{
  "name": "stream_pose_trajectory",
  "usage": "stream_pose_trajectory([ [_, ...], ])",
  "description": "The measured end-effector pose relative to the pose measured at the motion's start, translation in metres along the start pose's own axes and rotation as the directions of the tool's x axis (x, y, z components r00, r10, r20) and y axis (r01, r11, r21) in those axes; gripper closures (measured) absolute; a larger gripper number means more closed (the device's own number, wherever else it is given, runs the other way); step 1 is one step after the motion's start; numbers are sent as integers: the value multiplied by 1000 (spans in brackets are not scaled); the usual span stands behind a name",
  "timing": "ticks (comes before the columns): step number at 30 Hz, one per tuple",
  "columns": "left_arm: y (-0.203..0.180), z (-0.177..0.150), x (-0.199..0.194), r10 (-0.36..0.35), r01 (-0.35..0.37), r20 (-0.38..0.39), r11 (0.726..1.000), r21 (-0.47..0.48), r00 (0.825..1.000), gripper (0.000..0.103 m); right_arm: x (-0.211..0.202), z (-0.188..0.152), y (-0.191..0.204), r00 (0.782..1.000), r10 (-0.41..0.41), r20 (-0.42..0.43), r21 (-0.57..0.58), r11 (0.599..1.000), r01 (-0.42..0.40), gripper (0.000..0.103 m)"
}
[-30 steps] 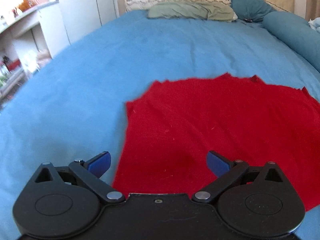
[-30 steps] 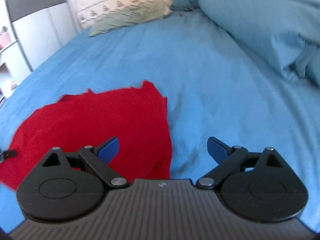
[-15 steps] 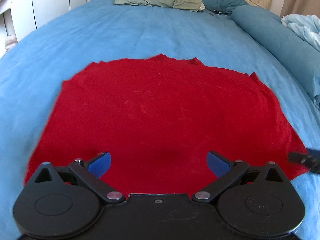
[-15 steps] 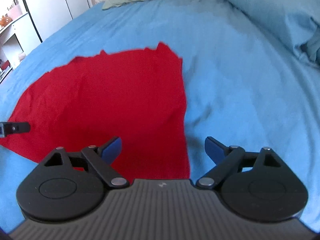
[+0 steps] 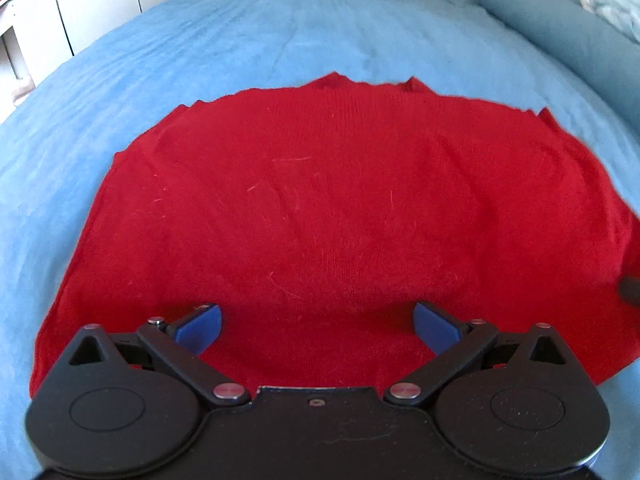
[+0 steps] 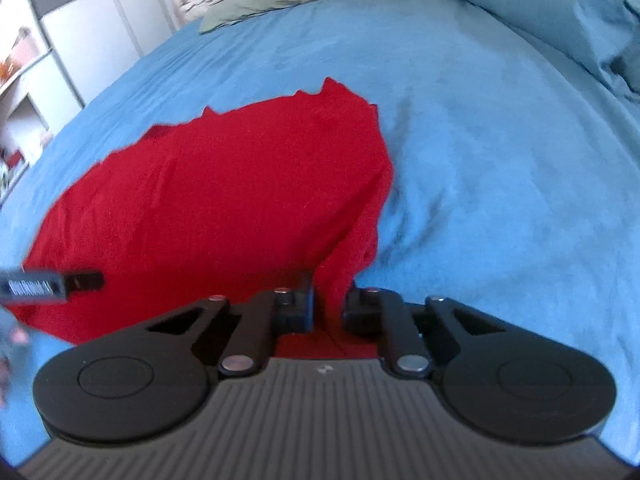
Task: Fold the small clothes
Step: 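Grasp the folded sweater edge with the right tool and fold it over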
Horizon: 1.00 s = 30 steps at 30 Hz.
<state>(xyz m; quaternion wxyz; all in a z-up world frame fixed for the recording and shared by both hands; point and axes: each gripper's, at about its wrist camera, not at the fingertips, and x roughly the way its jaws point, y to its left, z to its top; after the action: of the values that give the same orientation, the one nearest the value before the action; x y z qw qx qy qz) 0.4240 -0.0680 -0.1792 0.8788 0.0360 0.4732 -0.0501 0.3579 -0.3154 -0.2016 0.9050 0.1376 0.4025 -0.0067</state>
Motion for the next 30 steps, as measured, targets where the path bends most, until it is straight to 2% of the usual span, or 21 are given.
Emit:
stream_pose_trajectory([
  [3,3,6,2,-5,5,-39,1000,-7,999,0,-12,19,9,1000,21,16,67,998,-22,79],
  [6,15,11,-7,-58,57,-33,998,-30,998,0,-33,49,42,995,74,74,61,995,-78,79],
  [7,24,10,-15,-70,70,-7,997,-42,998,0,-40,60,60,990,106,94,43,993,-111,79],
  [9,47,5,-33,-45,48,52,997,-55,998,0,-51,80,105,977,174,121,-20,985,-173,80],
  [12,86,-10,-55,0,4,107,999,-34,994,0,-47,91,187,952,298,70,-152,946,-285,80],
  [14,111,-28,-62,37,-34,123,999,-24,992,0,-31,81,245,939,344,0,-258,907,-332,80],
  [16,133,-49,-64,54,-50,134,998,-35,989,0,1,60,294,925,367,-95,-316,870,-378,80],
  [18,151,-72,-64,59,-49,148,997,-66,987,0,40,35,324,917,347,-195,-325,859,-394,80],
  [20,163,-82,-61,34,-24,116,996,-85,993,0,74,9,339,909,324,-262,-324,858,-399,80],
  [22,170,-81,-62,8,5,116,994,-105,993,0,85,0,342,910,329,-252,-332,854,-400,80],
  [26,176,-80,-66,4,13,132,992,-128,991,0,79,4,346,910,336,-244,-378,831,-408,78],
  [27,176,-80,-66,-3,21,132,991,-131,991,0,76,4,348,908,337,-247,-393,822,-412,72],
  [29,177,-81,-70,-13,32,148,992,-125,989,0,70,5,347,901,357,-248,-396,811,-431,48],
  [30,175,-81,-73,-16,35,162,993,-116,987,0,63,10,345,891,379,-249,-377,810,-450,25],
])
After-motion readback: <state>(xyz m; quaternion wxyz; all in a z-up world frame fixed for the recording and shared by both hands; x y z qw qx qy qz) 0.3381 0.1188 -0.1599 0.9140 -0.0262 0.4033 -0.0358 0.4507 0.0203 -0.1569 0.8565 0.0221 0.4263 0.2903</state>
